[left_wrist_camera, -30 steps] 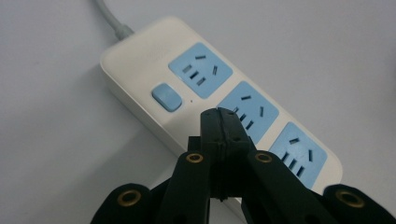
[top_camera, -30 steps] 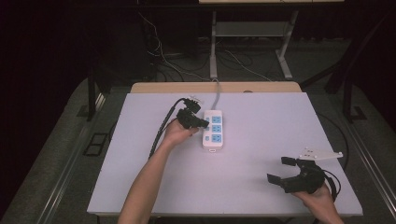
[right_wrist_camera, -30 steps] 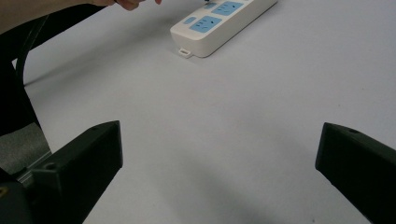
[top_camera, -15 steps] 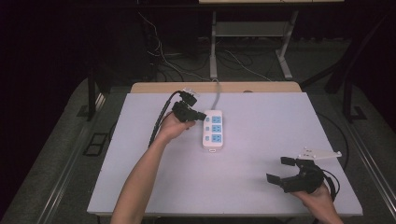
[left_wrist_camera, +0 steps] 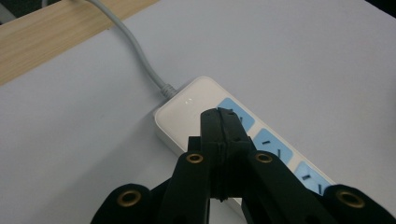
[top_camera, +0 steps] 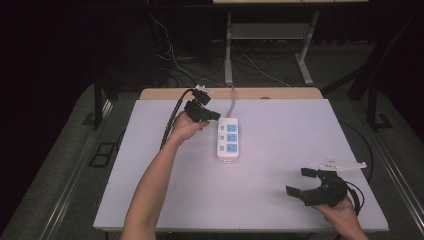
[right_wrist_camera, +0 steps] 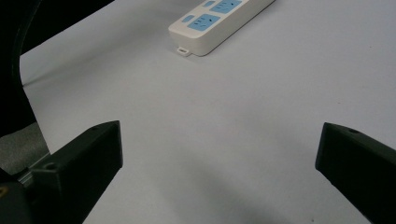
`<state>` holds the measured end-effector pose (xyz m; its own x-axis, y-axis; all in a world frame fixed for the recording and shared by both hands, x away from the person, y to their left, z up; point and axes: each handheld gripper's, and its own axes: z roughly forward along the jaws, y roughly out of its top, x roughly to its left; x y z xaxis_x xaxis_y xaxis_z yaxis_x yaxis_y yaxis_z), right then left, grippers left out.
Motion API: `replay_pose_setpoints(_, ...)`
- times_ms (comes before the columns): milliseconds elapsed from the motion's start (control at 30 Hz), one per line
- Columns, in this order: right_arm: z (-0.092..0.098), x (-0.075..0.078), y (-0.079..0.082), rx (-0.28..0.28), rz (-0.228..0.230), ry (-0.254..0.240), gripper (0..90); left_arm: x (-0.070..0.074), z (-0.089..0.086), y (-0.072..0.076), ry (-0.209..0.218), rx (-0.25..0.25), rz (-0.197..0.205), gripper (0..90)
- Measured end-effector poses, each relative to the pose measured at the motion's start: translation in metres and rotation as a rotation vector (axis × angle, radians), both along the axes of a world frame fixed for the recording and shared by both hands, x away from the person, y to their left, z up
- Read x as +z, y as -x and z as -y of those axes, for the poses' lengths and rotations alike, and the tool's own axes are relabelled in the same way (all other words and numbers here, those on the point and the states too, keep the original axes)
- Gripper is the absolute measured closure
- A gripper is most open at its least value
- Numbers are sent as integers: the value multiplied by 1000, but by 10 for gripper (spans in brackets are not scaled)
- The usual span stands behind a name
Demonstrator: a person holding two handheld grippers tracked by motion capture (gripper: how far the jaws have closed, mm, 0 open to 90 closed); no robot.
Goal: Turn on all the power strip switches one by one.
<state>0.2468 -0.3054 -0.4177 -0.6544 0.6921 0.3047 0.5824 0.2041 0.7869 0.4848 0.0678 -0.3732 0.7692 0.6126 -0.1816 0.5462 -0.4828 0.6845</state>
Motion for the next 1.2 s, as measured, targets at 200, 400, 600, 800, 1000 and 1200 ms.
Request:
replay_pose_setpoints(200,0,0,0,3,1,1,5,-10,6,-6,-7,10,-5,897)
replay_pose_setpoints(400,1,0,0,3,2,0,5,-21,8,-10,-12,17,-21,897)
replay_pose_setpoints(600,1,0,0,4,1,1,5,-28,15,-10,-5,13,-30,896)
replay_pose_setpoints(800,1,0,0,5,4,3,5,-32,19,-9,-24,1,-36,896)
replay_pose_setpoints(1000,0,0,0,5,1,5,5,-37,20,-7,-38,-4,-47,896)
replay_pose_setpoints(1200,1,0,0,6,3,5,5,-41,23,-5,-40,10,-43,896)
